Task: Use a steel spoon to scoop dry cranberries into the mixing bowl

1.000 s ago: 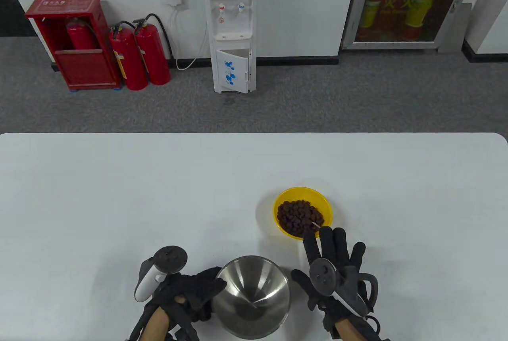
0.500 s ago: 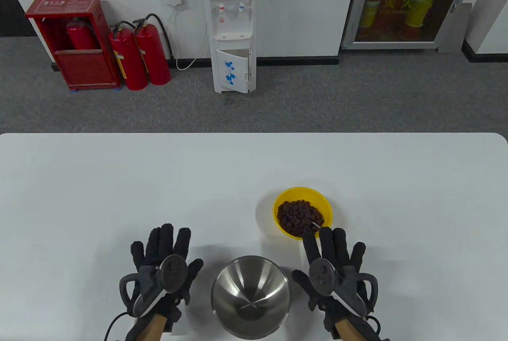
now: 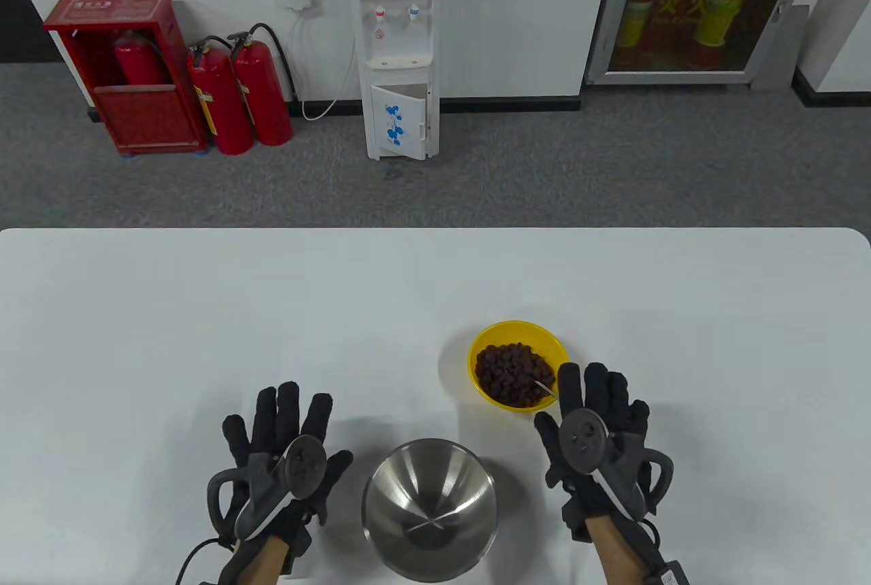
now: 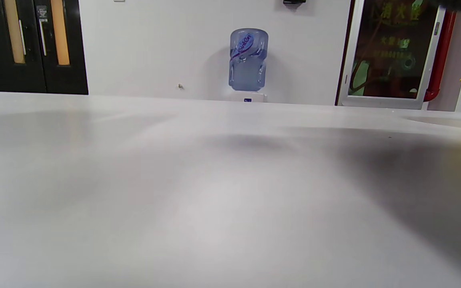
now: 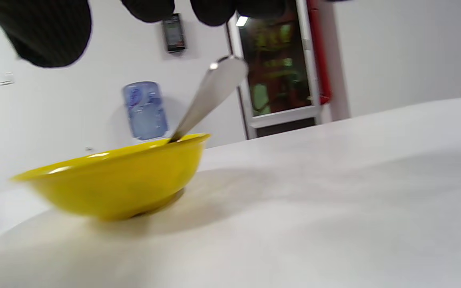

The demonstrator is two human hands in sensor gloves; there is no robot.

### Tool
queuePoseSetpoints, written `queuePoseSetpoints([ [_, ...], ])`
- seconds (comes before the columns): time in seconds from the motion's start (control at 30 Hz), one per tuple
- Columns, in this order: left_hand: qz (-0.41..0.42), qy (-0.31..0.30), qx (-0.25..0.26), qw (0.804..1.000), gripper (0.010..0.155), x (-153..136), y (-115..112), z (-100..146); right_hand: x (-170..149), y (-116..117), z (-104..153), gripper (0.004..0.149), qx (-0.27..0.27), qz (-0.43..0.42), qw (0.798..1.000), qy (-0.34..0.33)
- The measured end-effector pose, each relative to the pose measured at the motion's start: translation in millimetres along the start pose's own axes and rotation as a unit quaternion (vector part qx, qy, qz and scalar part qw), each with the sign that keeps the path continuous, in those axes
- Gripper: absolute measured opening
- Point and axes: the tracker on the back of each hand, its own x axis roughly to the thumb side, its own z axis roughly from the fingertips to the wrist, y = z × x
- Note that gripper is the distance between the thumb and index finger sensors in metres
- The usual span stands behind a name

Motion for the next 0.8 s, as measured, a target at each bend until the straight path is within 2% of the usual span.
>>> queuePoseSetpoints([
  [0.1,0.01,-0.003,-0.014,1.0,0.083,1,-2,-1,-9,5,-14,0.075,0.041,0.009,0.997,0.058],
  [0.17,0.013,-0.004,-0.018,1.0,0.083,1,-3,-2,-14,12,-18,0.073,0.064,-0.006,0.995,0.07],
  [0.33,0.015,-0.008,-0.025,1.0,0.083,4,-3,-3,-16,18,-16,0.07,0.07,0.011,0.994,0.078],
  [0.47,0.009,-0.013,-0.024,1.0,0.083,7,-3,-3,-16,19,-17,0.052,0.083,-0.075,0.992,0.064],
  [0.53,0.01,-0.014,-0.028,0.999,0.083,8,-3,-3,-14,15,-15,0.047,0.051,-0.094,0.993,0.048],
  [0.67,0.013,-0.013,-0.027,0.999,0.082,7,-3,-3,-6,10,-8,0.045,-0.019,-0.078,0.997,-0.004],
  [0.8,0.012,-0.01,-0.029,0.999,0.082,6,-3,-3,-1,5,-1,0.044,-0.091,-0.029,0.993,-0.067],
])
